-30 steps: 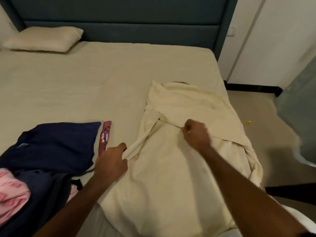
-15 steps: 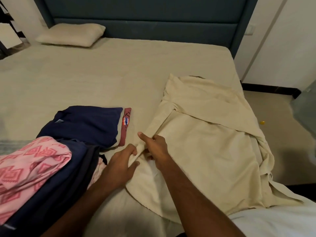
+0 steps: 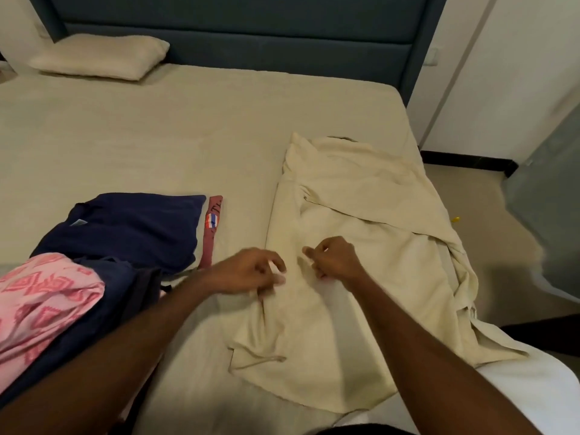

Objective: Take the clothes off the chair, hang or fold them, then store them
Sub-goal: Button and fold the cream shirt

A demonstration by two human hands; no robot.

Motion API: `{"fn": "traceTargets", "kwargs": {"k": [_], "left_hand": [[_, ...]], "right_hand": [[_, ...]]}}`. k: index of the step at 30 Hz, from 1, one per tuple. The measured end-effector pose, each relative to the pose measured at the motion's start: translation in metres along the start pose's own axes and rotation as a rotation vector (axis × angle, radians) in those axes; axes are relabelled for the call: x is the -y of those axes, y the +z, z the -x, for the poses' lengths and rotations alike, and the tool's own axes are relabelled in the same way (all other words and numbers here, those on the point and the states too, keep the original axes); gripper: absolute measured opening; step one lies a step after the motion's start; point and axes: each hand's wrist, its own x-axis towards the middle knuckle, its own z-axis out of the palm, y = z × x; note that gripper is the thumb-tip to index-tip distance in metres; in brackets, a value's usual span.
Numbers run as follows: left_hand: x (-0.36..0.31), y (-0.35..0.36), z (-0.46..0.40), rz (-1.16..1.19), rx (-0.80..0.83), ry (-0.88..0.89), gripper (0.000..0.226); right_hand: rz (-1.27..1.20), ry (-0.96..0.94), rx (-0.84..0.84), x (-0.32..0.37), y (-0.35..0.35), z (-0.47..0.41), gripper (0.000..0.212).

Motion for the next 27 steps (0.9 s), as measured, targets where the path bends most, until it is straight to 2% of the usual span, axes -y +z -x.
{"fn": "traceTargets", "kwargs": {"k": [2, 3, 6, 9, 13, 16, 17, 19, 21, 23, 24, 25, 27], "left_hand": [[0.017, -0.030, -0.045, -0.207, -0.188, 0.067, 0.014], [0.025, -0.042, -0.067, -0.278, -0.217, 0.074, 0.020], [0.032, -0.076, -0.130, -0.482, -0.187, -0.024, 0.059], [0.024, -0.094, -0.176, -0.647, -0.124, -0.081, 0.087], [0.016, -0.110, -0.212, -0.665, -0.037, -0.140, 0.107], [0.008, -0.118, -0.233, -0.707, -0.001, -0.149, 0.112], [0.006, -0.118, -0.238, -0.759, 0.042, -0.151, 0.116], [0.005, -0.110, -0.246, -0.859, 0.144, -0.163, 0.127], [0.011, -0.100, -0.251, -0.892, 0.193, -0.183, 0.138], [0.015, -0.094, -0.252, -0.883, 0.185, -0.184, 0.142], [0.014, -0.095, -0.252, -0.869, 0.180, -0.186, 0.141], [0.013, -0.095, -0.252, -0.848, 0.174, -0.186, 0.136], [0.009, -0.100, -0.252, -0.814, 0.120, -0.157, 0.116]], "right_hand": [[0.222, -0.109, -0.128, -0.005, -0.020, -0.032, 0.016], [0.352, -0.158, -0.181, -0.007, -0.030, -0.047, 0.006], [0.768, -0.260, -0.283, -0.013, -0.060, -0.092, 0.025], [1.043, -0.254, -0.269, -0.022, -0.081, -0.120, 0.043], [1.146, -0.307, -0.264, -0.031, -0.117, -0.136, 0.030], [1.081, -0.218, -0.358, -0.039, -0.158, -0.142, 0.012], [1.101, -0.168, -0.357, -0.043, -0.170, -0.142, 0.011], [1.152, -0.057, -0.310, -0.053, -0.185, -0.142, 0.026], [1.079, -0.042, -0.336, -0.053, -0.180, -0.136, 0.044], [0.836, -0.143, -0.416, -0.041, -0.150, -0.115, 0.053], [0.639, -0.183, -0.425, -0.033, -0.125, -0.098, 0.049], [0.409, -0.185, -0.374, -0.026, -0.096, -0.077, 0.042], [0.069, -0.080, -0.145, -0.018, -0.035, -0.034, 0.027]]}}
